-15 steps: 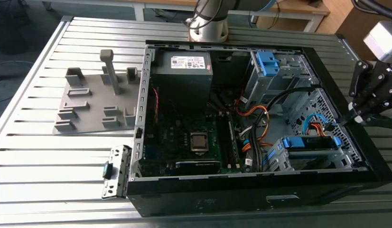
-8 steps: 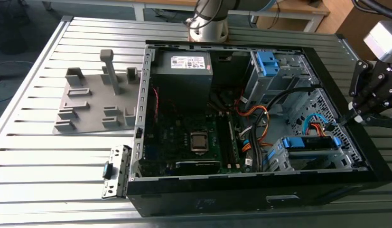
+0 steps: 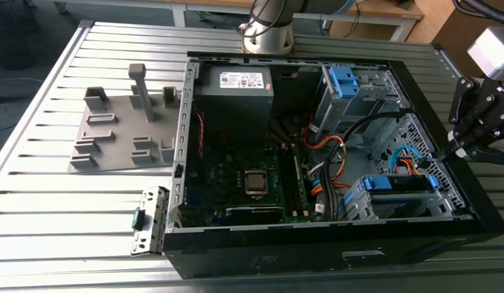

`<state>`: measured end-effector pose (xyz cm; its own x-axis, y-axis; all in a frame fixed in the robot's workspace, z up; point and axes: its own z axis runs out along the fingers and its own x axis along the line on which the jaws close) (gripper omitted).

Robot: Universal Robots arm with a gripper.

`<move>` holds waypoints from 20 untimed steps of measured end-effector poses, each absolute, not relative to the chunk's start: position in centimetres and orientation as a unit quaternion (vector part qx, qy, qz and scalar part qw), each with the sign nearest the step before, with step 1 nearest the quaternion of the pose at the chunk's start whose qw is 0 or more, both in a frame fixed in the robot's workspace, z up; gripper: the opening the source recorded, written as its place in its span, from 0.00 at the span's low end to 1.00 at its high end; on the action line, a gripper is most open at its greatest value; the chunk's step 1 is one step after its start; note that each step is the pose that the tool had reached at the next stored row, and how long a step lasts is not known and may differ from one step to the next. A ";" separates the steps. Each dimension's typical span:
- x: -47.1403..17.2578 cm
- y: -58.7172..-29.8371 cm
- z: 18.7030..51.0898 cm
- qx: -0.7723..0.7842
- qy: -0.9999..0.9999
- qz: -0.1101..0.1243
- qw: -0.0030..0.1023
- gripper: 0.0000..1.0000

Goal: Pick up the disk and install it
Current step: 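Insert the second disk wire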

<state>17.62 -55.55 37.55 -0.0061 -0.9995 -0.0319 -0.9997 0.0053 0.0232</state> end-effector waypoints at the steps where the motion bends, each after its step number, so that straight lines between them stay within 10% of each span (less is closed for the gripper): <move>1: 17.6 -55.6 37.6 -0.705 0.709 0.020 0.003 0.11; 8: 17.6 -55.6 37.6 -0.705 0.709 0.020 0.003 0.41; 20: 16.0 -55.6 36.4 -0.705 0.709 0.020 0.003 0.41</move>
<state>15.96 -55.65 36.40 -0.0061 -0.9995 -0.0321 -0.9997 0.0054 0.0232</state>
